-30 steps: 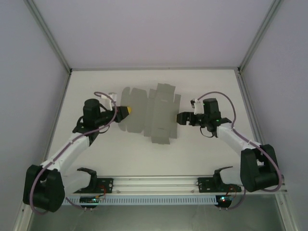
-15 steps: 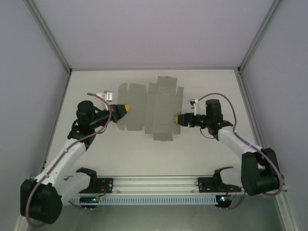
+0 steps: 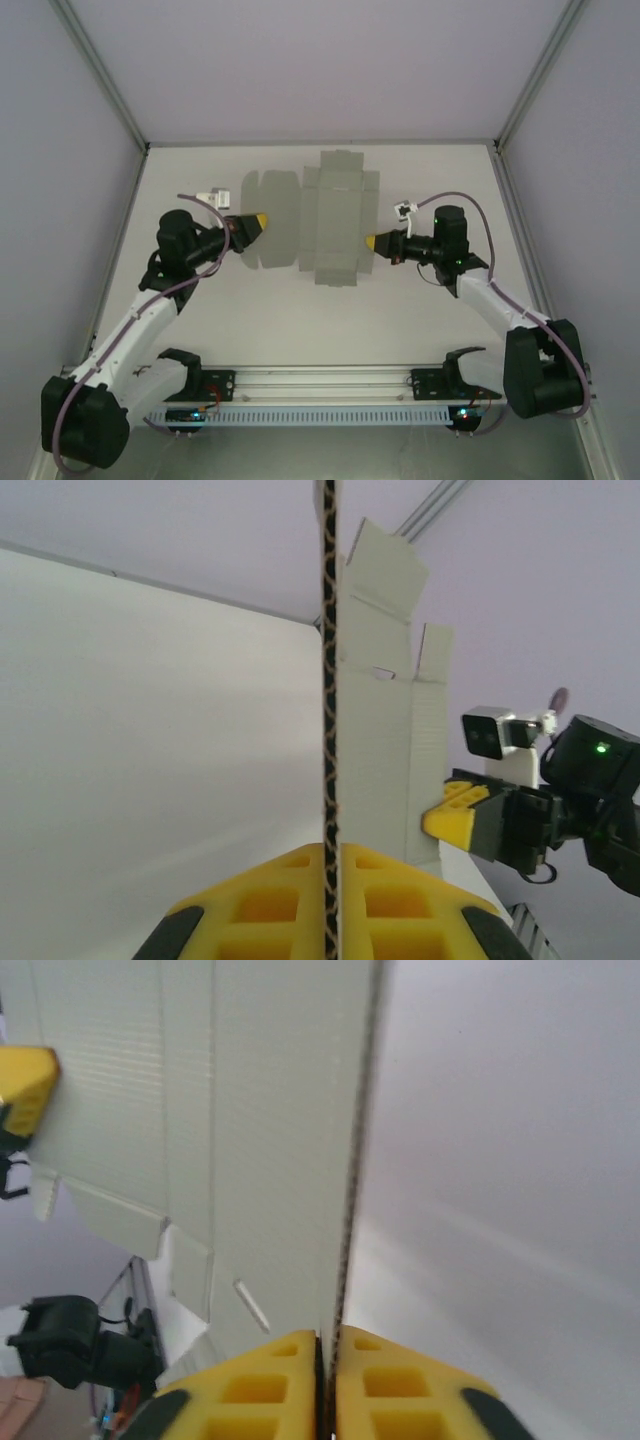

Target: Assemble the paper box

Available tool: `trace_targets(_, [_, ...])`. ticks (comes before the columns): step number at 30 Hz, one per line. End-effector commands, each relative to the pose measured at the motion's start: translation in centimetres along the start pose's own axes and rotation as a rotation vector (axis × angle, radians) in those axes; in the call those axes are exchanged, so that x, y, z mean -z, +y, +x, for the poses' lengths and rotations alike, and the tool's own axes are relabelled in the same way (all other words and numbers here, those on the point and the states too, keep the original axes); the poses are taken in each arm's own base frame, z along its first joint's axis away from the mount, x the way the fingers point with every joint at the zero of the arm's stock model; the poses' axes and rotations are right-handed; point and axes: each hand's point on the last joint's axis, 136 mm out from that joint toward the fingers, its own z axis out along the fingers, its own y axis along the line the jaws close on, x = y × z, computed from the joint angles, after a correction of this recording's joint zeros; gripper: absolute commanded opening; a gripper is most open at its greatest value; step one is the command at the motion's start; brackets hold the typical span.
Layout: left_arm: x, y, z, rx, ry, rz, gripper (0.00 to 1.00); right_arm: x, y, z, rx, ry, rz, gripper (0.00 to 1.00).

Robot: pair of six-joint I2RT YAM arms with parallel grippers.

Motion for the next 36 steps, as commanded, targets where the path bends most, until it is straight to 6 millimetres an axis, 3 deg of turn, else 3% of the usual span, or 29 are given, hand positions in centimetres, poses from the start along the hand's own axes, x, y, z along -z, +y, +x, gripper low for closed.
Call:
trace_targets(1, [-0.4,1.0,0.1,0.015,0.015,-0.057,0.48,0.4,0.1,-0.8,0.042,-0.024,0.029,0.0])
trace_targets(2, [-0.4,1.9,0.3,0.024,0.026,-0.096,0.57,0.4,-0.3,-0.8,0.041,-0.018,0.058,0.0])
trace_targets(4, [-0.4,3.6,0.8,0.038,0.037,-0.178,1.0,0.4,-1.1,-0.2,0.036,0.021,0.111,0.0])
trace_targets(8, [0.2,6.1,1.7,0.031,0.056,-0.304,1.0,0.8,-2.6,0.8,0.018,0.087,0.224,0.0])
trace_targets(12, [0.9,7.4,1.9,-0.013,0.048,-0.375,1.0,1.3,-3.8,2.3,0.055,0.198,0.358,0.0])
trace_targets(16, [1.3,8.2,1.6,-0.011,0.015,-0.382,0.99,1.7,-5.4,3.9,0.202,0.368,0.52,0.0])
trace_targets(22, [1.3,10.3,1.8,0.026,0.033,-0.441,1.0,1.7,-8.0,2.8,0.47,0.591,0.727,0.0])
trace_targets(26, [0.8,10.1,2.2,0.013,0.061,-0.409,1.0,0.2,-9.8,1.2,0.66,0.7,0.797,0.0])
trace_targets(36, [0.3,10.3,2.6,0.044,0.107,-0.409,1.0,-7.0,-11.4,-1.5,1.211,0.767,0.869,0.0])
